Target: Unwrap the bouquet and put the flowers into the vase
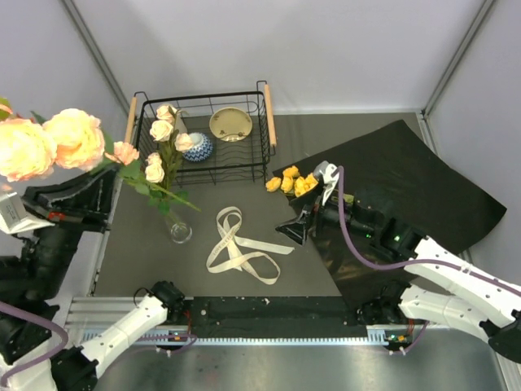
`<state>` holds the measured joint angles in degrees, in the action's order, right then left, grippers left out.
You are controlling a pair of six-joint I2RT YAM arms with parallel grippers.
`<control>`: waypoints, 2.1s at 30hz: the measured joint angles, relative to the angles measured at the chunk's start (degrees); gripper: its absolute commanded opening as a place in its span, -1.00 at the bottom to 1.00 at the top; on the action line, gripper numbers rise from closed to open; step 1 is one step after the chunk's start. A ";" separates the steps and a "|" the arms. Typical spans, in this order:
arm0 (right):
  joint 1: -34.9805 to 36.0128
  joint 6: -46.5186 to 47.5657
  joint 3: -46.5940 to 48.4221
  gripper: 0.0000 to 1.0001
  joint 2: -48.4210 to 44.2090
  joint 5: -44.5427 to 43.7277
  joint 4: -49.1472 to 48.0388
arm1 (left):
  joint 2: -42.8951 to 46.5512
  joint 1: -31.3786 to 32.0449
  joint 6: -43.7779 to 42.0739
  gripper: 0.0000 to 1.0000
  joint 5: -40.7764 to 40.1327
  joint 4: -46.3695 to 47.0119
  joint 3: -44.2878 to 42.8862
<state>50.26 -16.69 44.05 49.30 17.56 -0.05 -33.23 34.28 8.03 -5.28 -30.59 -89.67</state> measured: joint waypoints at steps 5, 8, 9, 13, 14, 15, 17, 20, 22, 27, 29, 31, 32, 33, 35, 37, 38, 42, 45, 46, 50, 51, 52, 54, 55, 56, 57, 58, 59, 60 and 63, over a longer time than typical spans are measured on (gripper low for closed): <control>0.00 0.00 0.00 0.97 1.90 -1.20 1.09 | -1.62 0.00 -6.97 -1.00 -10.12 -7.48 -4.92; -0.02 -0.02 0.00 0.97 2.05 -1.46 1.16 | -3.21 0.00 -9.62 -1.00 -14.60 -10.40 -4.76; -0.02 -0.02 0.00 0.97 2.05 -1.49 1.16 | -3.37 0.00 -10.16 -1.00 -15.87 -10.73 -3.74; -0.02 -0.02 0.00 0.97 2.12 -1.55 1.18 | -3.41 0.00 -12.17 -1.00 -19.65 -11.34 1.05; -0.02 -0.02 0.00 0.97 2.10 -1.60 1.18 | -3.45 0.00 -12.57 -1.00 -20.22 -11.39 1.75; -0.02 -0.02 0.00 0.97 2.10 -1.66 1.18 | -3.52 0.00 -12.85 -1.00 -21.07 -11.43 2.29; -0.02 0.00 0.00 0.97 2.12 -1.73 1.18 | -3.82 0.00 -13.68 -1.00 -22.53 -11.21 2.73; -0.02 0.00 0.00 0.97 2.10 -1.81 1.18 | -4.07 0.00 -14.91 -1.00 -24.17 -9.64 2.89; -0.02 -0.02 0.00 0.97 2.10 -1.92 1.18 | -4.04 0.00 -15.69 -1.00 -25.20 -8.31 2.89; -0.02 -0.02 0.00 0.97 2.10 -2.03 1.18 | -4.04 0.00 -16.87 -1.00 -26.95 -3.54 3.80; -0.02 -0.02 0.00 0.97 2.10 -2.12 1.18 | -4.04 0.00 -17.18 -1.00 -27.52 -1.88 4.28; -0.02 0.00 0.00 0.97 2.10 -2.12 1.18 | -4.04 0.00 -17.33 -1.00 -28.04 -0.17 4.85; -0.02 0.00 0.00 0.98 2.10 -2.12 1.18 | -4.04 0.00 -17.44 -1.00 -28.26 0.52 5.09; -0.02 0.00 0.00 0.97 2.10 -2.12 1.18 | -4.04 0.00 -17.66 -1.00 -28.55 1.11 5.38; -0.02 0.00 0.00 0.97 2.10 -2.12 1.18 | -4.04 0.00 -18.14 -1.00 -28.98 2.34 5.81; -0.02 0.00 0.00 0.98 2.10 -2.12 1.18 | -4.04 0.00 -18.51 -1.00 -29.18 3.39 6.12; -0.02 0.00 0.00 0.97 2.10 -2.12 1.18 | -4.09 0.00 -18.60 -1.00 -29.29 3.85 6.14; -0.02 0.00 0.00 0.98 2.10 -2.12 1.18 | -4.52 0.00 -18.71 -1.00 -29.99 5.07 6.12; -0.02 0.00 0.00 0.97 2.10 -2.12 1.18 | -5.46 0.00 -18.62 -1.00 -30.38 5.07 5.81; -0.02 0.00 0.00 0.97 2.10 -2.12 1.18 | -5.86 0.00 -18.58 -1.00 -30.40 5.03 5.60; -0.02 0.00 0.00 0.97 2.10 -2.14 1.18 | -7.13 0.00 -18.01 -1.00 -30.38 4.94 5.40; -0.02 0.00 0.00 0.97 2.10 -2.14 1.18 | -7.08 0.00 -17.86 -1.00 -30.38 4.96 5.77; -0.02 0.00 0.00 0.97 2.10 -2.12 1.18 | -6.84 0.00 -17.73 -1.00 -30.40 5.18 6.36; -0.02 0.02 0.00 0.98 2.08 -2.14 1.18 | -6.29 0.00 -17.25 -1.00 -30.45 5.95 7.50; -0.02 0.00 0.00 0.97 2.08 -2.14 1.18 | -6.14 0.00 -17.07 -1.00 -30.62 6.23 7.69; -0.02 0.00 0.00 0.97 2.08 -2.14 1.27 | -6.03 0.00 -16.92 -1.00 -30.84 6.36 7.78; -0.02 0.00 0.00 0.97 2.03 -2.14 1.49 | -5.92 0.00 -16.79 -1.00 -31.19 6.51 7.87; -0.02 0.02 0.00 0.97 1.97 -2.14 1.81 | -5.81 0.00 -16.68 -1.00 -31.45 6.78 8.11; -0.02 0.02 0.00 0.97 1.88 -2.14 2.03 | -5.60 0.00 -16.52 -1.00 -31.47 7.19 8.48; -0.02 0.02 0.00 0.97 1.79 -2.14 2.21 | -5.33 0.00 -16.39 -1.00 -31.50 7.74 8.94; -0.02 0.02 0.00 0.97 1.70 -2.14 2.43 | -4.37 0.00 -16.00 -1.00 -31.78 9.31 10.36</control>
<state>50.24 -16.67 44.05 51.00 15.42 2.37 -37.60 34.28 -7.97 -37.06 -21.28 -79.31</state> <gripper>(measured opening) 0.987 0.027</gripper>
